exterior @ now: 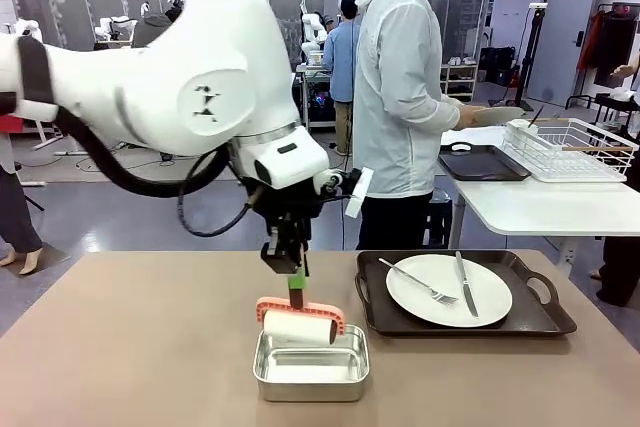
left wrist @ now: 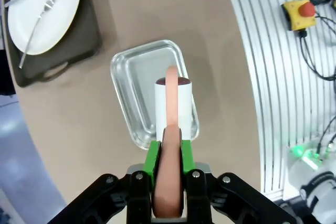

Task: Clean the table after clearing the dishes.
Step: Place the Lint Roller back on top of the Airtight Container.

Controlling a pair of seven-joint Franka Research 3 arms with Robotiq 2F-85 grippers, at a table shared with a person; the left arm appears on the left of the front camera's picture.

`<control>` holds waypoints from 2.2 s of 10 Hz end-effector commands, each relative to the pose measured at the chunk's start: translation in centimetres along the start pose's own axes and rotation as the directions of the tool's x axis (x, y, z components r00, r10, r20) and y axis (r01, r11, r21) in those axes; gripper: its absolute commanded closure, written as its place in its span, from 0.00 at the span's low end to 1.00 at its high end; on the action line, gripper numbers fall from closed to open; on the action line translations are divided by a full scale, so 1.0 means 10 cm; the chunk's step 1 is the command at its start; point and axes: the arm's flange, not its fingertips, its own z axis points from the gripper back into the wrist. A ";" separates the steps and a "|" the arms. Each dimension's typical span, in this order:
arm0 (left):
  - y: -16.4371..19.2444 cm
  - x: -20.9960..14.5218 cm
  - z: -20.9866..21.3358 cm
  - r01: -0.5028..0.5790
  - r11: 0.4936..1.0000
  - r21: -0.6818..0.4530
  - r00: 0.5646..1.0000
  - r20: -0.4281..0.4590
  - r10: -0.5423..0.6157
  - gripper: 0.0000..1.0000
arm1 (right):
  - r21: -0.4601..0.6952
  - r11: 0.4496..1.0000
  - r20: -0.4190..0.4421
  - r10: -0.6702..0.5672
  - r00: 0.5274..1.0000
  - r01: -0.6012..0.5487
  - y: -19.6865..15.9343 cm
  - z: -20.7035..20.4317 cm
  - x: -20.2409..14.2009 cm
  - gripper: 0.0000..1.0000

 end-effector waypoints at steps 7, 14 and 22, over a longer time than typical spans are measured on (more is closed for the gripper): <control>0.64 -0.22 -0.74 -0.124 0.992 -0.032 0.992 -0.022 0.123 0.79 | 0.008 1.000 0.003 0.005 1.000 -0.005 0.03 0.00 0.00 0.00; 0.99 -0.43 -1.34 -0.270 0.957 -0.109 0.963 -0.043 0.267 0.79 | 0.008 1.000 0.003 0.005 1.000 -0.005 0.03 0.00 0.00 0.00; 1.01 -0.37 -1.09 -0.241 0.968 -0.068 0.971 -0.025 0.240 0.00 | 0.008 1.000 0.003 0.005 1.000 -0.005 0.03 0.00 0.00 0.00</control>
